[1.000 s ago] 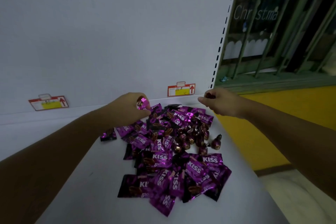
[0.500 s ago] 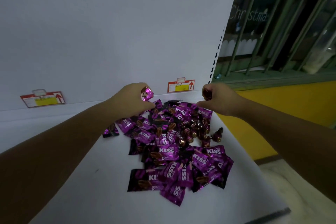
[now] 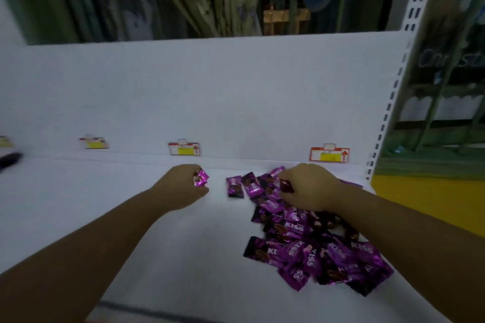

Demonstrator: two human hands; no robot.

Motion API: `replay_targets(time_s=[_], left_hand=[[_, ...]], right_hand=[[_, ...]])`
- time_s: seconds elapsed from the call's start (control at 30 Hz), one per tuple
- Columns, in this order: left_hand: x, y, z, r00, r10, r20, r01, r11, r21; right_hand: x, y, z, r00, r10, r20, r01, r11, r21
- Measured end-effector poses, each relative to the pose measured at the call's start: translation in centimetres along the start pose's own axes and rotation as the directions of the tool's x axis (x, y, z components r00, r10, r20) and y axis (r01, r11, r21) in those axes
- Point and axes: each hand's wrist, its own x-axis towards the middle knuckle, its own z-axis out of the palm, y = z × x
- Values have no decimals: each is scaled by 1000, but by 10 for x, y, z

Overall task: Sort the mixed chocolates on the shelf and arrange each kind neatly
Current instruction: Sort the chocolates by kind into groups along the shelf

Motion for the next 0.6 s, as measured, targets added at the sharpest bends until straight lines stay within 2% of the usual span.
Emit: replay_targets(time_s=[0.1, 0.17, 0.27, 0.33, 0.5, 0.6], left_hand=[[-36, -20, -14, 991, -128, -30, 129, 989, 67], [-62, -32, -23, 975, -218, -54, 222, 971, 90], [-97, -53, -36, 939, -336, -75, 342, 936, 80], [-117, -67, -46, 912, -400, -88, 402, 915, 14], [-167, -115, -75, 880, -426, -208, 451, 888, 87], [-194, -156, -93, 874, -436, -216, 453, 891, 35]], right_hand=[[20, -29, 3, 997, -65, -37, 69, 990, 124], [33, -57, 9, 995, -97, 1, 96, 983, 155], [44, -105, 23, 982, -173, 82, 159, 975, 156], [49, -137, 32, 972, -209, 105, 189, 966, 178], [64, -205, 35, 964, -253, 76, 237, 956, 174], [81, -245, 34, 965, -257, 41, 249, 958, 142]])
